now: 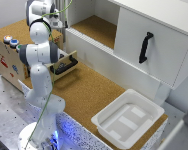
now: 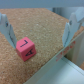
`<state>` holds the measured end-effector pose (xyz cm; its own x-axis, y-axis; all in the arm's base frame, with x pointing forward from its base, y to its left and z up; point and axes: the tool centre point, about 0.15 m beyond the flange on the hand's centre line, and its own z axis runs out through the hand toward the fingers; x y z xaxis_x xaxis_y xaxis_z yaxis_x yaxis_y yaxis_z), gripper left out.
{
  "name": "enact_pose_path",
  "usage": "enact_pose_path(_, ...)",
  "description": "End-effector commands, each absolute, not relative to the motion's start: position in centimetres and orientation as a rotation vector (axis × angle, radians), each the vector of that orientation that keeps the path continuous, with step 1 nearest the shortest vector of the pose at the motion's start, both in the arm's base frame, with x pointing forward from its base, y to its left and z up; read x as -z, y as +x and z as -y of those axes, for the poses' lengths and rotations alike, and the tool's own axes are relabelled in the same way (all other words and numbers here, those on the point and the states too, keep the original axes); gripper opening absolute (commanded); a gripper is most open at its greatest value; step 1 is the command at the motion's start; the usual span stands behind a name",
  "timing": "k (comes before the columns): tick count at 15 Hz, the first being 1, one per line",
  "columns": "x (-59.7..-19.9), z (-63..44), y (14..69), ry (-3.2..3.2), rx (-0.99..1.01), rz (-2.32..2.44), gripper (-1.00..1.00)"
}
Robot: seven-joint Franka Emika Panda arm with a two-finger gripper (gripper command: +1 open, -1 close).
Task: Toggle the blue light switch to turn on the blue light
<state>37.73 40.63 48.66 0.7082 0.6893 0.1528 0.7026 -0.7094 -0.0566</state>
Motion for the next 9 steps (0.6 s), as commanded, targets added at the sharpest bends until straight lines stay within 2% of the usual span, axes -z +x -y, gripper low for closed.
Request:
enact_pose_path(1,-48.9,-38.4,37.5,-2.943,0.177,0.990,1.00)
enact_pose_path(9,-52.7,-38.8,33.4,-2.970,-0.100,1.191,1.00)
